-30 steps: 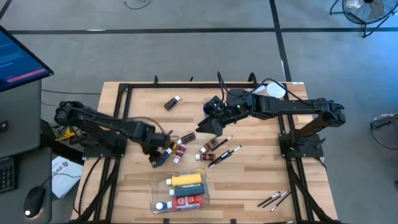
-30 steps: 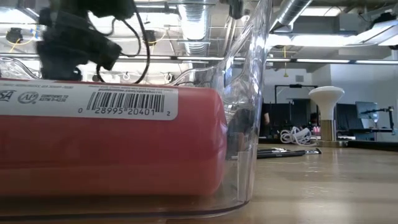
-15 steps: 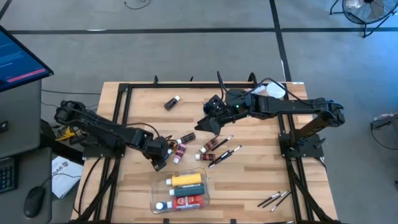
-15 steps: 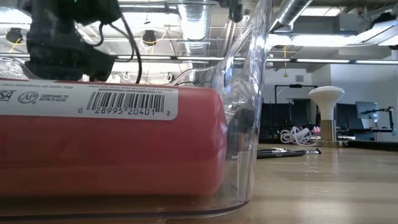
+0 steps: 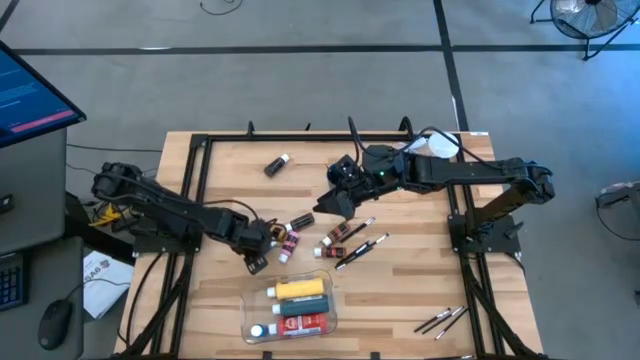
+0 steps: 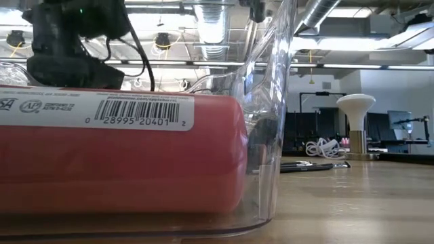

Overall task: Pick & Place Paint Supplies
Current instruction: Put the small blue paint bottle into the transparent bin

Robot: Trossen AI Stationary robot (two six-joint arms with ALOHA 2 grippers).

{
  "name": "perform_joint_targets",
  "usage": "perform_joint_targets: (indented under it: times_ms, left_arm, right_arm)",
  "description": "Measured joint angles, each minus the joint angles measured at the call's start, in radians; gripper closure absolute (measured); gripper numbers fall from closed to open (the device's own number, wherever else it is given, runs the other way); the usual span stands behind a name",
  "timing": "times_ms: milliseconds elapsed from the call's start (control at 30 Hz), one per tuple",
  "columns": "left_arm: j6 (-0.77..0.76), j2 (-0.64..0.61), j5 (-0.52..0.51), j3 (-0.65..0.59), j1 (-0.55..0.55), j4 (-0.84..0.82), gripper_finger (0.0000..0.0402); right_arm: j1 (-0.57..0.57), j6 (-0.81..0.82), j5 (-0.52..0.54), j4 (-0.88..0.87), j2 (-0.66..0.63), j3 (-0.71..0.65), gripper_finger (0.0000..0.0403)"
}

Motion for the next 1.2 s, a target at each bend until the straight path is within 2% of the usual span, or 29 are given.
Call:
perform_joint_targets:
  times_ms: [200,333,633,800,900,1033,1200]
  left_arm:
    - [0.003,0.105,0.034,0.006,-0.005,0.0,0.0248]
    - [-0.004,0.099,0.02,0.002,-0.017,0.003,0.0261]
    - [-0.027,-0.136,0.013,-0.004,-0.031,0.021,0.0345]
    - [-0.034,-0.294,-0.032,-0.003,-0.033,0.059,0.0365]
    - [-0.035,-0.386,-0.063,-0.003,-0.031,0.158,0.0365]
    - [-0.034,-0.487,-0.137,-0.003,-0.027,0.374,0.0356]
    - [0.003,-0.553,-0.242,-0.001,-0.024,0.608,0.0365]
  right_arm:
    - [0.003,0.0,0.0,0.0,0.0,0.0,0.0154]
    - [0.007,0.0,0.0,0.0,0.0,0.0,0.0154]
    - [0.036,0.0,0.0,0.0,0.0,0.0,0.0154]
    - [0.059,-0.008,0.0,0.011,0.0,0.001,0.0154]
    - [0.067,-0.024,0.0,0.042,0.0,0.001,0.0154]
    - [0.068,-0.026,0.0,0.081,0.0,0.001,0.0154]
    - [0.064,-0.029,0.019,0.162,0.0,0.001,0.0154]
